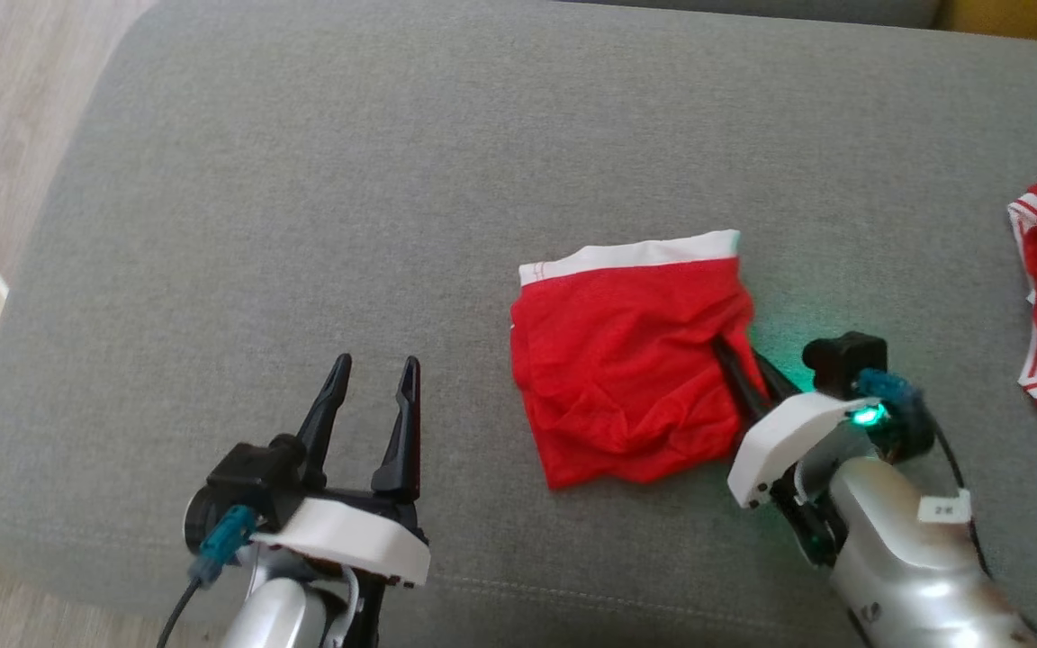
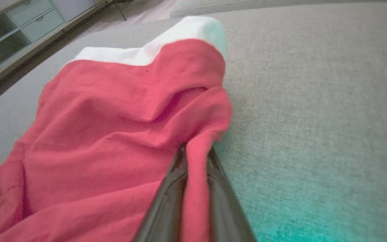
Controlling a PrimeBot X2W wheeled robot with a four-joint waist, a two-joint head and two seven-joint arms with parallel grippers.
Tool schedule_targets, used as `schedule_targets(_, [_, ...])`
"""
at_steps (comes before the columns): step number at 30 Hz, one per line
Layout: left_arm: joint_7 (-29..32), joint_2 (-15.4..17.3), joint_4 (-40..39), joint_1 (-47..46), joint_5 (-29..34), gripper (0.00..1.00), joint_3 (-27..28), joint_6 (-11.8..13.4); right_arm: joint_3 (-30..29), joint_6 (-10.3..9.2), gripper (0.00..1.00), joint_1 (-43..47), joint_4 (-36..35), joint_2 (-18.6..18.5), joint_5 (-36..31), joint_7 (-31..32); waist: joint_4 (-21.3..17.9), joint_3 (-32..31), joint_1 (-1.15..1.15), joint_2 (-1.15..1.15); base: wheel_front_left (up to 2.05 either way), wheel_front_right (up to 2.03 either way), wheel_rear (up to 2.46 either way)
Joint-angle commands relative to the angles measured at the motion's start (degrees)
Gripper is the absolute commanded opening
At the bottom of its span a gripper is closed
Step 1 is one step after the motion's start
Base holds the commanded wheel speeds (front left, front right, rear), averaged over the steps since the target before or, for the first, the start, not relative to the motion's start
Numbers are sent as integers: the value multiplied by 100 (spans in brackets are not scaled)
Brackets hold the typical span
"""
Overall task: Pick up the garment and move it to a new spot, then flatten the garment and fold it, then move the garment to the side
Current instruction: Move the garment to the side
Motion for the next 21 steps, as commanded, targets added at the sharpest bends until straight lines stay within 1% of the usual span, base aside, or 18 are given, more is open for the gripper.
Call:
schedule_targets(1, [-70,7,-181,-222,-47,100,181,30,226,-4,0,-183,-52,-60,-202,-236,-59,-22,0,0,0,0,0])
schedule_targets(5, [-70,7,-186,-200,-29,100,227,15,359,-4,0,-431,11,-281,-903,-652,-281,-76,0,0,0,0,0])
schedule_targets(9, [-70,7,-227,-223,-16,100,261,-13,311,-4,0,-569,-216,-603,-1619,-763,-583,-91,0,0,0,0,0])
schedule_targets(12, [-70,7,-275,-255,-4,100,282,-17,286,-4,0,-637,-471,-926,-2001,-776,-860,-54,0,0,0,0,0])
schedule_targets(13, [-70,7,-298,-290,12,100,277,-28,287,-4,0,-716,-620,-1199,-2140,-778,-1038,6,0,0,0,0,0])
schedule_targets(16, [-70,7,-322,-382,42,100,275,-49,364,-4,0,-893,-798,-1671,-2167,-660,-1289,155,0,0,0,0,0])
schedule_targets(21, [-70,7,-319,-600,112,100,260,-92,494,-4,0,-1291,-978,-2547,-1936,-227,-1625,520,0,0,0,0,0])
